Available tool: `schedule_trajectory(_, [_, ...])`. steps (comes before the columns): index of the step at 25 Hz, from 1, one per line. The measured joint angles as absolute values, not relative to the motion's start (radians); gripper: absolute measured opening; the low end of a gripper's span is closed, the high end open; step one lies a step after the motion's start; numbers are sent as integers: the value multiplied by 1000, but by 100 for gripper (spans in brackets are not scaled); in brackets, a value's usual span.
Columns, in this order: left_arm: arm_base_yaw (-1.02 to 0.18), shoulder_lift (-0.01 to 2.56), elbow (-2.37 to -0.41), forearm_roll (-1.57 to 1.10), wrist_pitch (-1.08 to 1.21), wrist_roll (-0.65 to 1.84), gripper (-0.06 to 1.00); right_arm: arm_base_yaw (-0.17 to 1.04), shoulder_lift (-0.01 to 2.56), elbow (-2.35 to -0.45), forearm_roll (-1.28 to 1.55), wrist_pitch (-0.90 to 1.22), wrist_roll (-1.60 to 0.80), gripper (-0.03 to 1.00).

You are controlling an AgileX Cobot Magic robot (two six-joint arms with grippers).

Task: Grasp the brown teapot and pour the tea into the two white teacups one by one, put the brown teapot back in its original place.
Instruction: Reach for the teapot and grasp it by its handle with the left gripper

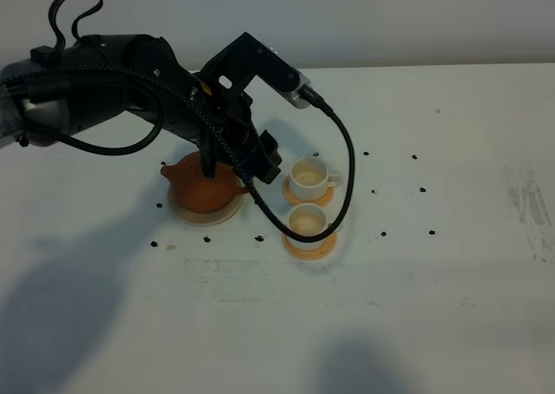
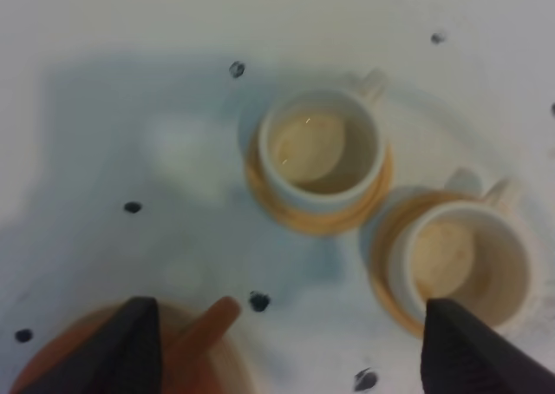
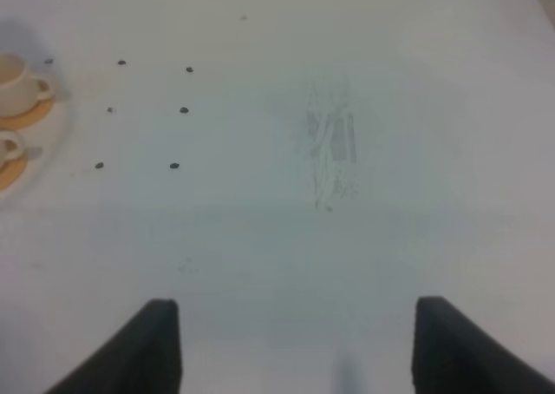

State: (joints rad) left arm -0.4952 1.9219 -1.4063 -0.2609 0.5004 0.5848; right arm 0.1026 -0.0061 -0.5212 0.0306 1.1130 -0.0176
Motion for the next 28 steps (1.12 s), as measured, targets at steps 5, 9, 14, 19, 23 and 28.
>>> schedule_trajectory(5, [-493, 1935, -1406, -227, 457, 585, 60, 103, -6, -521, 31, 1113, -18, 55])
schedule_trajectory(9, [-489, 1967, -1423, -159, 447, 595, 60, 103, -6, -521, 31, 1113, -18, 55])
schedule_trajectory(14, [-480, 2015, -1495, -141, 526, 708, 60, 103, -6, -521, 31, 1112, -18, 55])
schedule_trajectory(19, [-458, 2035, -1528, -211, 585, 833, 60, 103, -6, -521, 31, 1112, -18, 55])
schedule_trajectory(23, [-434, 2052, -1535, -282, 592, 895, 60, 103, -6, -521, 31, 1112, -18, 55])
schedule_trajectory(28, [-419, 2093, -1553, -328, 607, 917, 60, 103, -6, -521, 31, 1112, -18, 55])
